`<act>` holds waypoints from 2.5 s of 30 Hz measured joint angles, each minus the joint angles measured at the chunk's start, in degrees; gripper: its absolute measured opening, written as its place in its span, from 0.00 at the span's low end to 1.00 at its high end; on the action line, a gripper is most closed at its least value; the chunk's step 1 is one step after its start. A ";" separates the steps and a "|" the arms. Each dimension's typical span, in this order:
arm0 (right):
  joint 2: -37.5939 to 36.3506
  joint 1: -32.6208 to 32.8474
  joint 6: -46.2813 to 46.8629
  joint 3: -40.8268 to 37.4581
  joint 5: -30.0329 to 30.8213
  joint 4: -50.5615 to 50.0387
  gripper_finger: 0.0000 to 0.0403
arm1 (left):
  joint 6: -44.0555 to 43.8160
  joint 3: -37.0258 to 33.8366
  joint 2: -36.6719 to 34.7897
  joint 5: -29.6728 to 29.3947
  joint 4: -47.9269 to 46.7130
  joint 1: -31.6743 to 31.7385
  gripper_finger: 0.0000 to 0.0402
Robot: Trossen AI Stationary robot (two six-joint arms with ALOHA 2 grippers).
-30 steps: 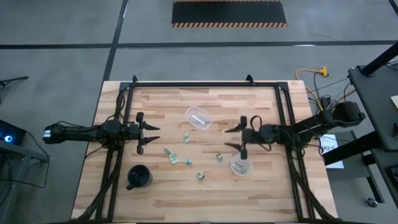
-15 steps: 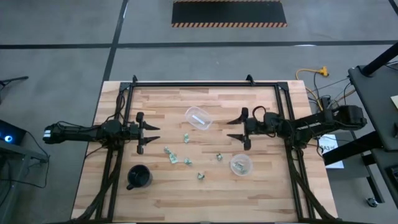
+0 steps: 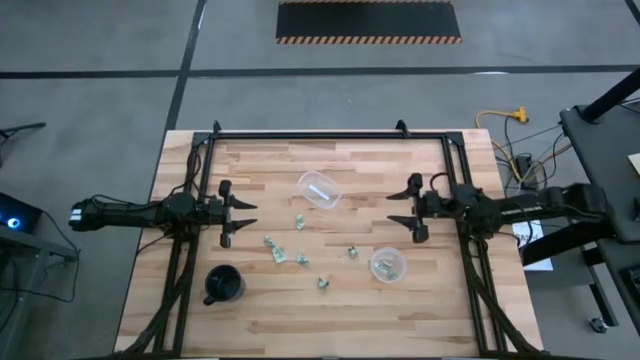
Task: Pick and place Stevia / Truvia into bins
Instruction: Put the stevia packet into the oval transparent container
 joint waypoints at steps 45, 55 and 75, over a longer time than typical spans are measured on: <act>-45.75 0.11 3.12 -0.67 0.48 -44.40 0.62 | -0.01 0.00 0.00 0.00 0.00 0.02 0.39; -46.95 0.11 4.12 -0.67 0.68 -48.88 0.63 | 0.00 0.00 0.00 0.00 0.00 0.01 0.39; -43.77 0.13 -0.02 -0.67 0.74 -49.83 0.63 | 8.73 0.00 0.26 0.00 0.02 0.02 0.39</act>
